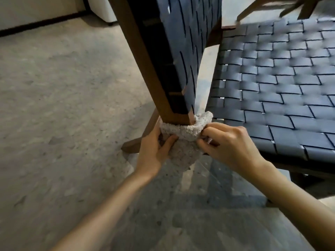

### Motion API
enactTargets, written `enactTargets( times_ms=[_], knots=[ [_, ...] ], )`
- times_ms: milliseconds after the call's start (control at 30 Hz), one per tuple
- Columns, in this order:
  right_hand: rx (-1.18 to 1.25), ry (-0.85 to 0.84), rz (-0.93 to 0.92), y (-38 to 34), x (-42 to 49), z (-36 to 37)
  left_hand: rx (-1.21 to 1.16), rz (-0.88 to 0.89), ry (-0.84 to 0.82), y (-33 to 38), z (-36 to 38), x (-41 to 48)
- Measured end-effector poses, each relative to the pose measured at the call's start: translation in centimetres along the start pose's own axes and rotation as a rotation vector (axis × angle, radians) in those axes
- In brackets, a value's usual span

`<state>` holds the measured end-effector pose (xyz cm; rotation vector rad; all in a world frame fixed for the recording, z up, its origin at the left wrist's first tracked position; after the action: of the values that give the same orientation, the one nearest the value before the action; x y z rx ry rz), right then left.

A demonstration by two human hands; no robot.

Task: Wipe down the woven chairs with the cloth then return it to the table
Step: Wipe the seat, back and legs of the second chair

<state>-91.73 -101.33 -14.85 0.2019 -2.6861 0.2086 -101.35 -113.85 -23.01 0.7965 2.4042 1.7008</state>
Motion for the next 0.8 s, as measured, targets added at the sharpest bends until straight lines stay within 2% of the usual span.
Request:
enactTargets(
  times_ms=[133, 233, 333, 467, 667, 800],
  knots=[
    [0.05, -0.342, 0.133, 0.0, 1.8, -0.4, 0.149, -0.148, -0.123, 0.6, -0.5, 0.2],
    [0.01, -0.658, 0.277, 0.1, 3.2, -0.7, 0.223, -0.375, -0.223, 2.2, -1.7, -0.3],
    [-0.013, -0.786, 0.292, -2.0, 5.0, -3.7, 0.234, -0.513, -0.275, 6.1, -4.1, -1.2],
    [0.063, -0.722, 0.338, -5.5, 7.7, -12.0, 0.201, -0.587, -0.267, 14.1, -10.0, -1.5],
    [0.208, -0.596, 0.418, -10.1, 13.1, -26.1, 0.109, -0.541, -0.268, 28.4, -20.8, -0.5],
    [0.275, -0.447, 0.384, -14.4, 17.3, -34.5, 0.12, -0.457, -0.251, 37.0, -27.5, 1.0]
  ],
)
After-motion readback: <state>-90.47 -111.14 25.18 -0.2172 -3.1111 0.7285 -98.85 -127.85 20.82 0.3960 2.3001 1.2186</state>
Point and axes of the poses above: each hand's wrist, its own x-axis towards the middle knuckle, its own z-axis out of the palm, y = z × x, the point moved 7 cm from there along x, towards the middle knuckle, and after that the axes turned 4 degrees about -z, right-handed, at the moved point
